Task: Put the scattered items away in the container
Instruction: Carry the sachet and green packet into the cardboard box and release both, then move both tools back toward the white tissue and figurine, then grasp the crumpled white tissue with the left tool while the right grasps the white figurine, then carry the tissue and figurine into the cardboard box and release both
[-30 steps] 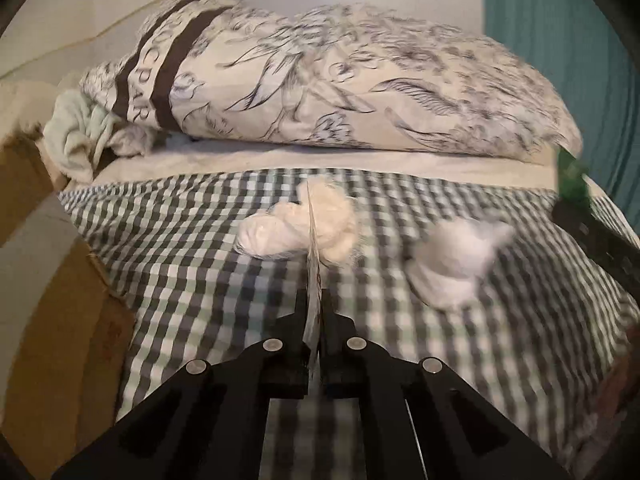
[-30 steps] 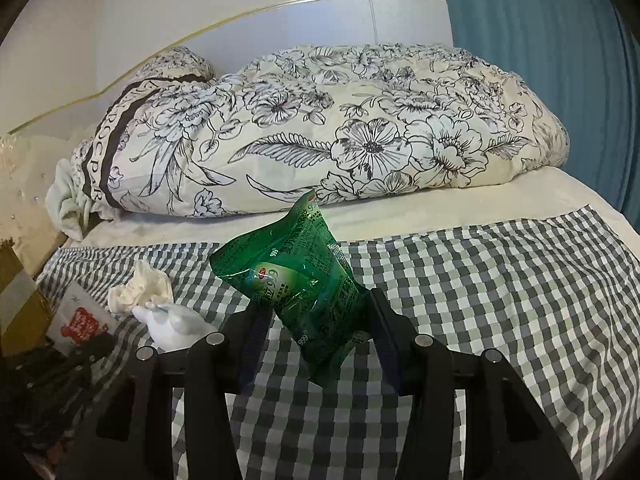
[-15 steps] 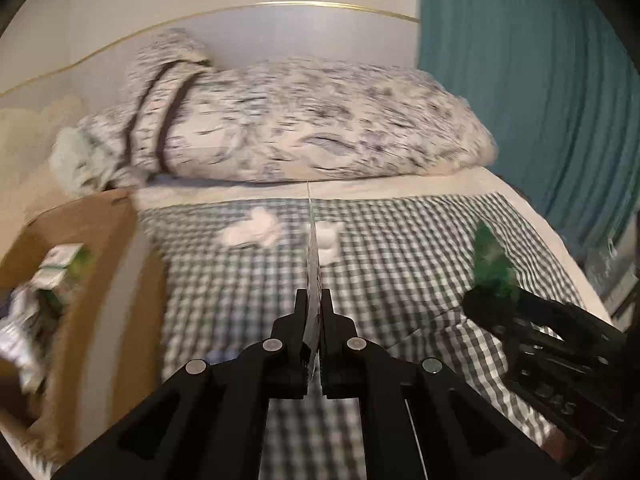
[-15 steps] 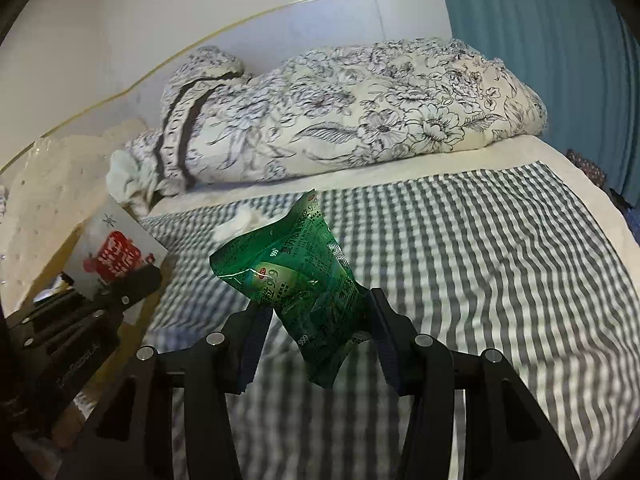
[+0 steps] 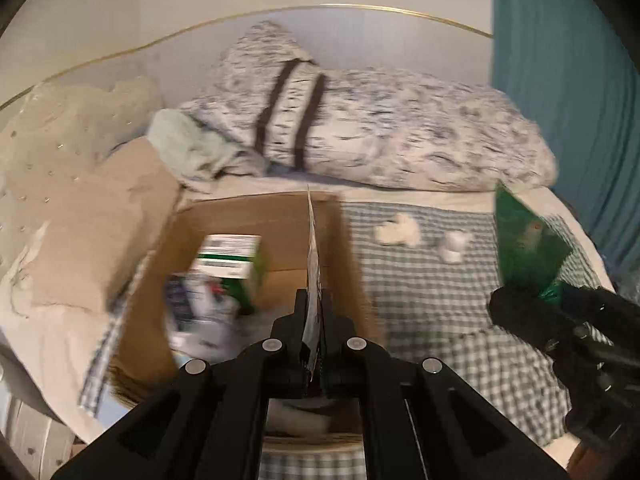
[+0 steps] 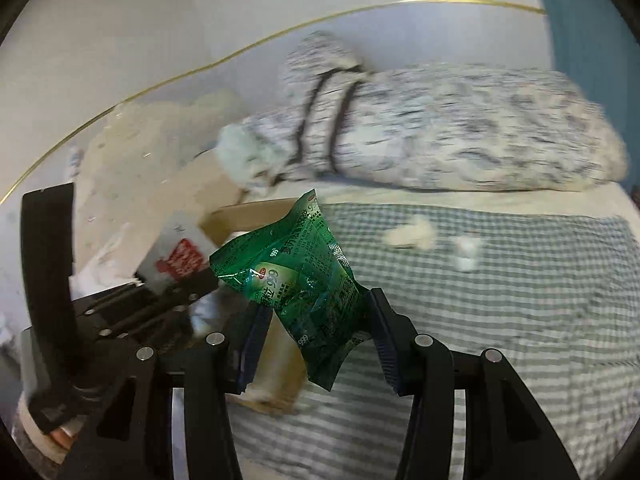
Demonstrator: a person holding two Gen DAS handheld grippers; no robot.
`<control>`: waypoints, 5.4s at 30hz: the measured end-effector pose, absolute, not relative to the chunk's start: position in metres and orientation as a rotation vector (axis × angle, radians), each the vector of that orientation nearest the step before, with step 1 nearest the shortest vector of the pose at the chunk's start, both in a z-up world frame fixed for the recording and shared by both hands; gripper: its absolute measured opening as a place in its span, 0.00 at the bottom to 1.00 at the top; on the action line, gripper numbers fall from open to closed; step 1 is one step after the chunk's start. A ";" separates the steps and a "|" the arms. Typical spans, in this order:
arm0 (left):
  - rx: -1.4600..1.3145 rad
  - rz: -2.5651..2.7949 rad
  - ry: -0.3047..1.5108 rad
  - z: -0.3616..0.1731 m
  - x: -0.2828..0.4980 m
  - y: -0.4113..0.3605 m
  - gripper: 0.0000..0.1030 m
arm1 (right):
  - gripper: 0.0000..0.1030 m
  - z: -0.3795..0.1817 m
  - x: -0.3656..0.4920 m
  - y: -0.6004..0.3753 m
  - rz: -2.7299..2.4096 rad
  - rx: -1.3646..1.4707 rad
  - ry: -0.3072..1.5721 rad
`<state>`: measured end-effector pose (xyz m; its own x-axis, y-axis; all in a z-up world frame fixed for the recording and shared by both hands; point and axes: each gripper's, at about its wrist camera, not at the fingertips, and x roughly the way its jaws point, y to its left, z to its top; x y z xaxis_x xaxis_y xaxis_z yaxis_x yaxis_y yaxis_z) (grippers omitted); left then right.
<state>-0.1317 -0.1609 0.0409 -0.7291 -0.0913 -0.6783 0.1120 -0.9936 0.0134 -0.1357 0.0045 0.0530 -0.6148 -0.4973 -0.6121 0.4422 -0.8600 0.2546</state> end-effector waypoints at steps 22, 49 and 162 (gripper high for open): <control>1.098 -2.837 0.111 0.015 -0.138 -0.198 0.99 | 0.91 0.045 -0.196 0.026 -2.533 0.868 -0.384; 1.130 -2.682 0.068 -0.091 -0.324 -0.026 1.00 | 0.91 -0.067 -0.308 0.189 -2.742 1.048 -0.190; 1.040 -2.818 0.368 0.041 -0.109 -0.241 0.09 | 0.46 0.027 -0.154 -0.084 -2.479 1.091 -0.007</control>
<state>-0.1086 -0.2409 0.0407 -0.7580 -0.0245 -0.6518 0.1909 -0.9639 -0.1858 -0.1536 -0.0843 0.0265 -0.5984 -0.3860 -0.7021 0.3819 -0.9078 0.1735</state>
